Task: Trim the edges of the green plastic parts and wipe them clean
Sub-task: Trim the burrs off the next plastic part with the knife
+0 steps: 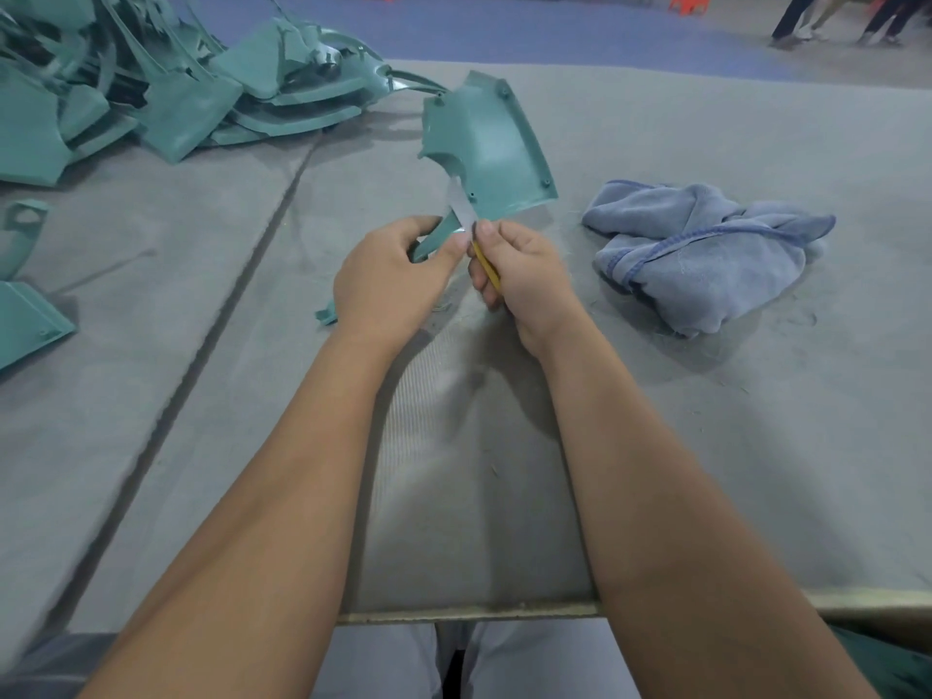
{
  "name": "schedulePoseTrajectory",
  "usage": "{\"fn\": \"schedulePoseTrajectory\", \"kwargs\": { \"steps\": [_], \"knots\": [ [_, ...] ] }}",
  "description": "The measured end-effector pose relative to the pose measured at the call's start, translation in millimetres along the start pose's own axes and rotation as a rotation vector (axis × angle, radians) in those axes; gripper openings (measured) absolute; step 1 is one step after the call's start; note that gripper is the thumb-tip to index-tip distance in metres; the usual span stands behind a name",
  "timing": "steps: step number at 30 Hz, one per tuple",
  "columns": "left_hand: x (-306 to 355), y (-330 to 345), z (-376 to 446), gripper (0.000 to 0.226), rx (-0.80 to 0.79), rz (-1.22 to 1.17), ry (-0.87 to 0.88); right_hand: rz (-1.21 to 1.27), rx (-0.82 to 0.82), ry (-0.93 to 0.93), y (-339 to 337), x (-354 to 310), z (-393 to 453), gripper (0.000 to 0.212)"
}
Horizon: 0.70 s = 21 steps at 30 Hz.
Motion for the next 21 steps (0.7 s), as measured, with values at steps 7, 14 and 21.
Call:
{"fn": "schedulePoseTrajectory", "kwargs": {
  "steps": [7, 14, 21],
  "knots": [
    [12.0, -10.5, 1.6, 0.027, 0.091, 0.07, 0.153, 0.134, -0.041, -0.081, 4.5, -10.7, -2.8, 0.027],
    [8.6, 5.1, 6.8, 0.036, 0.015, 0.35, 0.119, 0.101, 0.004, -0.008, 7.3, -8.5, -6.2, 0.034],
    [7.1, 10.0, 8.8, 0.04, -0.003, 0.369, 0.1, 0.145, 0.12, 0.002, 3.3, -9.1, -7.0, 0.032]
  ]
}}
Point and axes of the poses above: each hand's wrist, its own z-axis towards the middle knuckle, its own y-axis out of the palm, x = y × z, the point moved 9 cm from there along z, towards the middle knuckle, and after that the axes turned 1 degree about z, right-handed, at the moved point
